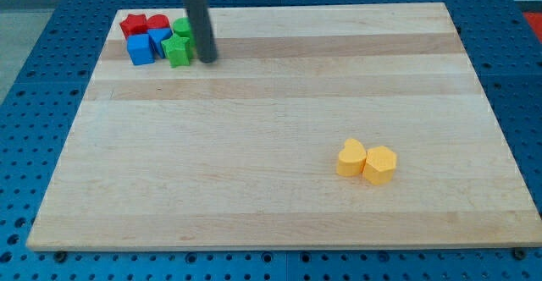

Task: Push the yellow blocks diagonally towards the group of blocks

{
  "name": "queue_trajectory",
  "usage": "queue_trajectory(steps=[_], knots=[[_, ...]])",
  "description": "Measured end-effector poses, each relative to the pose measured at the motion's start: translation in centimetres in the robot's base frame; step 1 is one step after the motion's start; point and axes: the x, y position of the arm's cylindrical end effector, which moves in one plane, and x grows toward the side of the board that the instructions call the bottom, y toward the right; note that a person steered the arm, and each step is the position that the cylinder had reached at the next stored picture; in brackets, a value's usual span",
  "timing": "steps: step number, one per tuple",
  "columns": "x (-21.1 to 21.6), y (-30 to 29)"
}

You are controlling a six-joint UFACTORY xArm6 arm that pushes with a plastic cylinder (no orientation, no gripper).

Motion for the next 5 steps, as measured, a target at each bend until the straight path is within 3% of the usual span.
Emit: queue_trajectory(steps=[1,3,4,5], knots=[[1.7,9.6],[13.2,29.6],[20.4,29.9],[22.0,21.4]])
